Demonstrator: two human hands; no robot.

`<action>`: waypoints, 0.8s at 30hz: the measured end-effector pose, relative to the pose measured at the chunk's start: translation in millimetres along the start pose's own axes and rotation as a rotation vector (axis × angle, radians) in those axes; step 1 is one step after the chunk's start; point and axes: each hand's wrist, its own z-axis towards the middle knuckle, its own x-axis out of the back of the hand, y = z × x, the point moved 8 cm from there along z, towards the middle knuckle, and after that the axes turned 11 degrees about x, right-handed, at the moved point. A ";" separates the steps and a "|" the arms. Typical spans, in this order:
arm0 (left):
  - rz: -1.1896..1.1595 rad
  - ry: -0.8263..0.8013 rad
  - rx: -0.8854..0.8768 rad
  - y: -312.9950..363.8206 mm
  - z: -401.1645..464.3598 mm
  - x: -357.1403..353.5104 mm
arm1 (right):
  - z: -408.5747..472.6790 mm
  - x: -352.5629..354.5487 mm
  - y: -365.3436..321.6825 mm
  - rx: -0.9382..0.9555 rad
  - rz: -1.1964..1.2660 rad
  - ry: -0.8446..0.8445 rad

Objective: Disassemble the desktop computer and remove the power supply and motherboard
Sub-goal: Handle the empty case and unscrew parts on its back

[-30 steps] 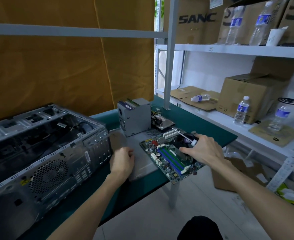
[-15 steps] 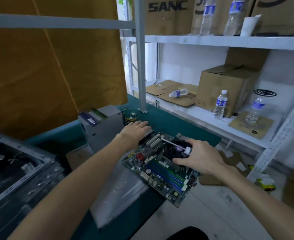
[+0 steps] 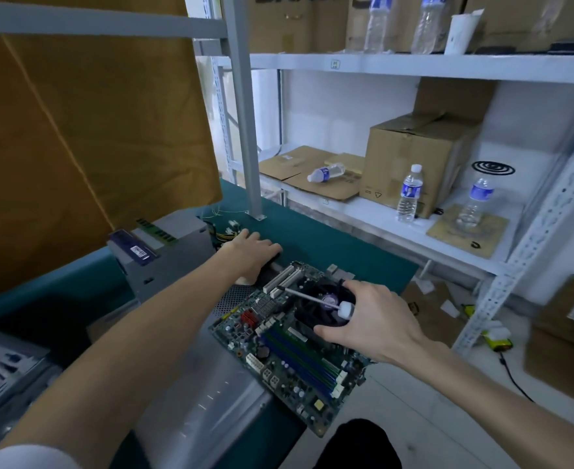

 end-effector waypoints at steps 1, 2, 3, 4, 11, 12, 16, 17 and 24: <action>-0.020 -0.010 0.000 -3.8 -2.1 0.9 | 0.8 -1.5 -3.3 -0.008 0.003 0.006; -0.039 -0.018 0.002 -6.9 -4.2 1.8 | 1.7 -2.7 -6.8 -0.014 0.008 0.012; -0.053 -0.023 0.003 -9.4 -6.0 3.2 | 3.2 -3.4 -10.6 -0.017 0.013 0.020; -0.059 -0.026 0.001 -10.7 -8.0 4.9 | 5.0 -4.2 -14.9 -0.017 0.024 0.029; -0.059 -0.058 -0.043 -8.4 -20.6 1.6 | 16.4 -22.2 -51.5 0.010 0.140 0.057; -0.072 -0.049 -0.050 -9.5 -21.7 2.5 | 17.1 -23.4 -54.9 0.010 0.147 0.077; -0.099 -0.027 -0.062 -10.7 -23.1 4.7 | 21.9 -29.5 -62.5 -0.009 0.140 0.081; -0.097 -0.021 -0.063 -10.1 -22.8 4.5 | 22.1 -30.9 -63.6 -0.014 0.133 0.073; -0.285 0.015 -0.053 -20.3 -41.4 -1.1 | 19.8 -37.0 -61.8 -0.022 0.129 0.061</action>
